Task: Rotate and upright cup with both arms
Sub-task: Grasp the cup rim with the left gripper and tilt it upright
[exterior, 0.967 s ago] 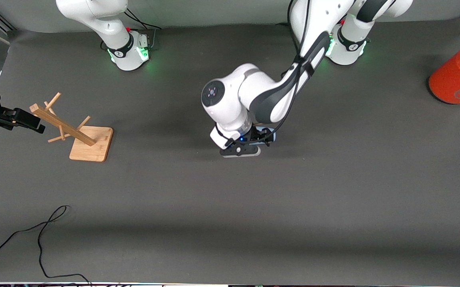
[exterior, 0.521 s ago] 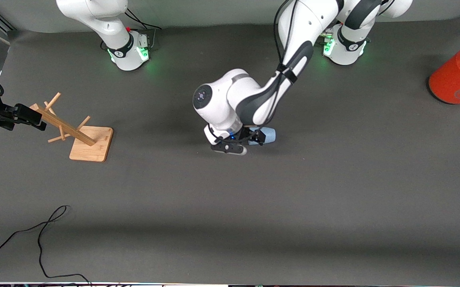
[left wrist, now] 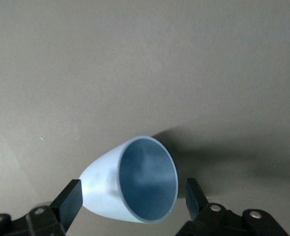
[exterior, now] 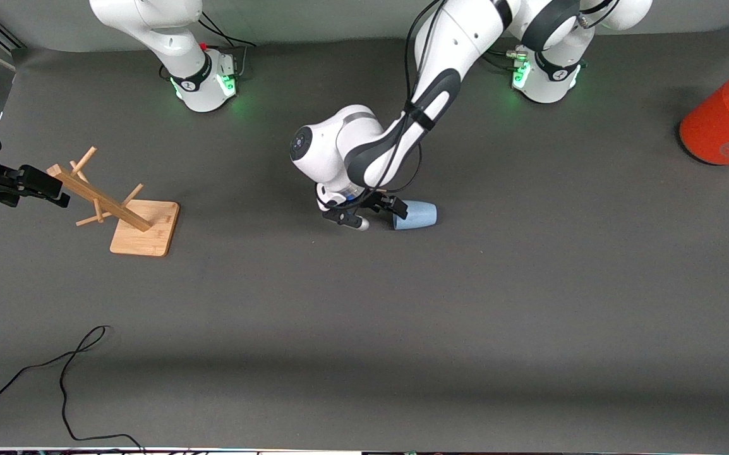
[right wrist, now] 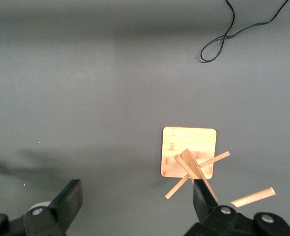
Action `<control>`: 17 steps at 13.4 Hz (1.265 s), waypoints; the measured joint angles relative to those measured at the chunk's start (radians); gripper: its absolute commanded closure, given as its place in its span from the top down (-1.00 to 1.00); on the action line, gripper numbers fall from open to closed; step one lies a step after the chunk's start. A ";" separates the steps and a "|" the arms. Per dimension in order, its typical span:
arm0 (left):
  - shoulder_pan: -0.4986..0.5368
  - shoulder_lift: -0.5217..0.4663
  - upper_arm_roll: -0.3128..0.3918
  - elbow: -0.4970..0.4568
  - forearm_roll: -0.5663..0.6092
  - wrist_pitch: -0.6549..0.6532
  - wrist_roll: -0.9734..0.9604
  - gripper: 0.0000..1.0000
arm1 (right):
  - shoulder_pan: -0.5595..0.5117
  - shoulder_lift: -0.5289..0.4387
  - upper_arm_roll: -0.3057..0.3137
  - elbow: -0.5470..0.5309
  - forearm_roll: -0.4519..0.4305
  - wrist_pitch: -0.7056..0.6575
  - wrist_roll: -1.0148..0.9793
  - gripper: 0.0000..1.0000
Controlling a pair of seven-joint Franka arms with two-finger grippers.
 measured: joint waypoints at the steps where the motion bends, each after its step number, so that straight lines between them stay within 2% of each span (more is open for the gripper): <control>1: -0.003 0.005 0.000 0.000 0.011 -0.025 0.029 0.75 | 0.000 0.000 0.002 0.000 0.000 0.000 0.000 1.00; 3: -0.004 0.006 0.001 0.000 0.045 -0.069 0.091 0.36 | 0.000 0.000 0.003 0.000 0.000 0.000 0.000 1.00; 4: -0.004 0.007 0.003 -0.001 0.059 -0.079 0.105 -0.13 | 0.000 0.000 0.003 0.000 0.000 0.000 0.000 1.00; 5: -0.004 0.008 0.004 -0.003 0.069 -0.083 0.114 -0.78 | 0.000 0.000 0.003 0.000 0.000 0.000 0.000 1.00; 6: -0.004 0.011 0.004 -0.007 0.080 -0.085 0.120 -1.00 | 0.000 0.000 0.003 0.000 0.000 0.000 0.000 1.00; 13: -0.003 0.023 0.011 0.016 0.110 -0.103 0.243 -1.00 | 0.000 -0.001 0.003 0.000 -0.005 0.000 -0.065 1.00; 15: -0.001 0.011 0.014 0.069 0.104 -0.151 0.259 -1.00 | 0.000 -0.001 0.004 0.000 -0.007 0.000 -0.069 1.00; 17: 0.014 -0.018 0.020 0.167 0.047 -0.236 0.234 -1.00 | 0.000 -0.001 0.005 -0.001 -0.008 0.000 -0.070 1.00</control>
